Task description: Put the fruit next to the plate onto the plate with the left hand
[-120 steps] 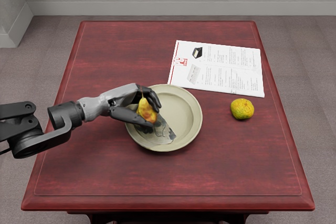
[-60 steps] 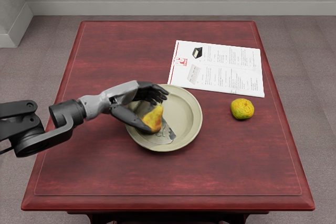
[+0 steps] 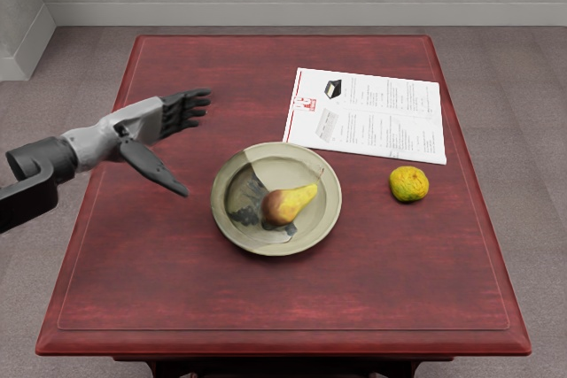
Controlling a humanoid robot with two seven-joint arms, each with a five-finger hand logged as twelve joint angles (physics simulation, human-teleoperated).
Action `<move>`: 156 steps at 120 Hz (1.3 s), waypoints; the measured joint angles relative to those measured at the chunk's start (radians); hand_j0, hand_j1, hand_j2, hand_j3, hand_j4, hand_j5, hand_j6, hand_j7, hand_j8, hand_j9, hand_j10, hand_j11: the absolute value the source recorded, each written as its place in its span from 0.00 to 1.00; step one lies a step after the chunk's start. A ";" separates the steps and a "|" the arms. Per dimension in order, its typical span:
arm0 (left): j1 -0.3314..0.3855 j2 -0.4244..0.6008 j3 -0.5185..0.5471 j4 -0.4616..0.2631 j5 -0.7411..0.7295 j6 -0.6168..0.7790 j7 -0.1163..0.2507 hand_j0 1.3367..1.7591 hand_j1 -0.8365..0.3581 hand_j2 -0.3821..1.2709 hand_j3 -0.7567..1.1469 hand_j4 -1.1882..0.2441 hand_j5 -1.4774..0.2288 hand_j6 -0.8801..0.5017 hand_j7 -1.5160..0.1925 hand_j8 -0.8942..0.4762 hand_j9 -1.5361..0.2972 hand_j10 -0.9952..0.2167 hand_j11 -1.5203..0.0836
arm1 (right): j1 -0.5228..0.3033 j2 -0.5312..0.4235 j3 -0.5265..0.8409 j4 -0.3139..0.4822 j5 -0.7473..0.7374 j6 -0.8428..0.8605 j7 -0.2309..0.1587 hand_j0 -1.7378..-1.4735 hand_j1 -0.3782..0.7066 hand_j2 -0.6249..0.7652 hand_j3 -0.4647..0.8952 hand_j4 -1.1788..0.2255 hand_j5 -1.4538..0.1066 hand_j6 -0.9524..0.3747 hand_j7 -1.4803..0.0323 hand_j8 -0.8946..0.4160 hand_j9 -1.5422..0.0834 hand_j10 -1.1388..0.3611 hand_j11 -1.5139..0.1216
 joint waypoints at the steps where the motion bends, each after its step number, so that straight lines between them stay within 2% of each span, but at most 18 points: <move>1: 0.001 0.006 -0.001 0.000 -0.013 -0.013 0.002 0.76 0.95 0.24 0.40 0.80 0.83 0.61 0.86 0.62 0.81 0.79 0.91 | 0.000 0.000 0.000 0.000 0.000 0.000 0.000 0.30 0.04 0.45 0.34 0.83 0.92 0.71 0.97 0.67 0.94 0.75 0.92; 19: 0.009 0.089 -0.010 0.001 -0.136 -0.266 0.016 0.76 0.97 0.24 0.40 0.81 0.85 0.62 0.87 0.64 0.82 0.80 0.93 | 0.000 0.000 0.000 0.000 0.000 0.000 0.000 0.30 0.04 0.45 0.34 0.83 0.92 0.71 0.97 0.67 0.94 0.75 0.92; 37: 0.017 0.118 -0.012 0.001 -0.166 -0.367 0.019 0.76 0.98 0.23 0.40 0.82 0.86 0.63 0.88 0.64 0.83 0.81 0.94 | 0.000 0.000 0.000 0.000 0.000 0.000 0.000 0.30 0.04 0.45 0.34 0.83 0.92 0.71 0.97 0.67 0.94 0.75 0.92; 156: 0.017 0.118 -0.012 0.001 -0.176 -0.398 0.020 0.76 0.99 0.23 0.40 0.83 0.86 0.63 0.88 0.65 0.83 0.82 0.94 | 0.000 0.000 0.000 0.000 0.001 0.000 0.001 0.30 0.04 0.45 0.34 0.83 0.92 0.71 0.97 0.67 0.94 0.75 0.92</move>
